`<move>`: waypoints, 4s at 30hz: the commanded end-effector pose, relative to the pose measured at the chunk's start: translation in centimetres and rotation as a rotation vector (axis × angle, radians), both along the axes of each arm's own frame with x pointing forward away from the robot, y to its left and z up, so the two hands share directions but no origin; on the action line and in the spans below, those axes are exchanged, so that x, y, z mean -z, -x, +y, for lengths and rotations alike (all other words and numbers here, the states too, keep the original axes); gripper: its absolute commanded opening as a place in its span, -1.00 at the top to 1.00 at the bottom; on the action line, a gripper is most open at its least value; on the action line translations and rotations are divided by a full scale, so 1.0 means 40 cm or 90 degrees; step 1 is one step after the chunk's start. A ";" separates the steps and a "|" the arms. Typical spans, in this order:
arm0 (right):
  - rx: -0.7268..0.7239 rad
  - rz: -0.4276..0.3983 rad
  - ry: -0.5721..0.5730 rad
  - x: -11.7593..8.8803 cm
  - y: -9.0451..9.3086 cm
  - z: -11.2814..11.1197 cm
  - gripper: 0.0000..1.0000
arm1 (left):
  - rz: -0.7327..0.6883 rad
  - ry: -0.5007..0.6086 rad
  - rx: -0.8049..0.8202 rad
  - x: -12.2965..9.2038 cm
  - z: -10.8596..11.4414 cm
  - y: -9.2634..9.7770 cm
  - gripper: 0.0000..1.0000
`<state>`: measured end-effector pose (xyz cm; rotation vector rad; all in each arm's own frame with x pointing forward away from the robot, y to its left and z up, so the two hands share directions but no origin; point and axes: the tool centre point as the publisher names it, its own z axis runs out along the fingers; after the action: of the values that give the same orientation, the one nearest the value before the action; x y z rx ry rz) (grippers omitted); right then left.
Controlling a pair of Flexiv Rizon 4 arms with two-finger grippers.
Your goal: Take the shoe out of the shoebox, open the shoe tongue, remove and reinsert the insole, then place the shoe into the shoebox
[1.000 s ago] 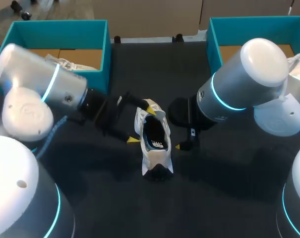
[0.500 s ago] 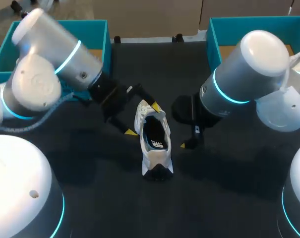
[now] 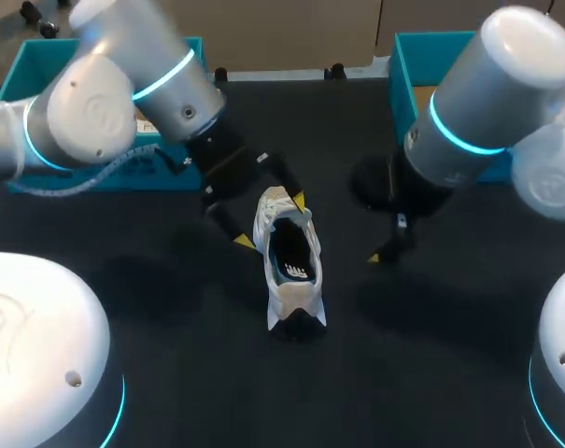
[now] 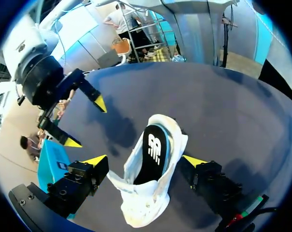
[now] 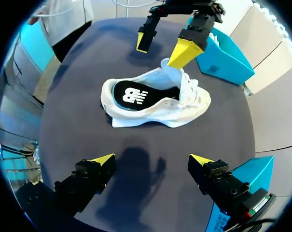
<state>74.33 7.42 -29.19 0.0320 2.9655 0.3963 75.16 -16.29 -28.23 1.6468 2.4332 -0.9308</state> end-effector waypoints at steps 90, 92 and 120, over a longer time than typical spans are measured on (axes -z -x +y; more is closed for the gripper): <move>-0.016 0.080 0.027 -0.185 -0.004 -0.165 -1.00 | -0.004 -0.228 0.270 0.042 0.025 0.048 1.00; -0.016 0.080 0.027 -0.185 -0.004 -0.165 -1.00 | -0.004 -0.228 0.270 0.042 0.025 0.048 1.00; -0.016 0.080 0.027 -0.185 -0.004 -0.165 -1.00 | -0.094 -0.246 0.263 0.090 -0.028 0.037 1.00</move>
<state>74.46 0.77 -21.74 0.0149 3.0998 0.3491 74.39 -17.27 -31.33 2.3292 2.3312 -0.3686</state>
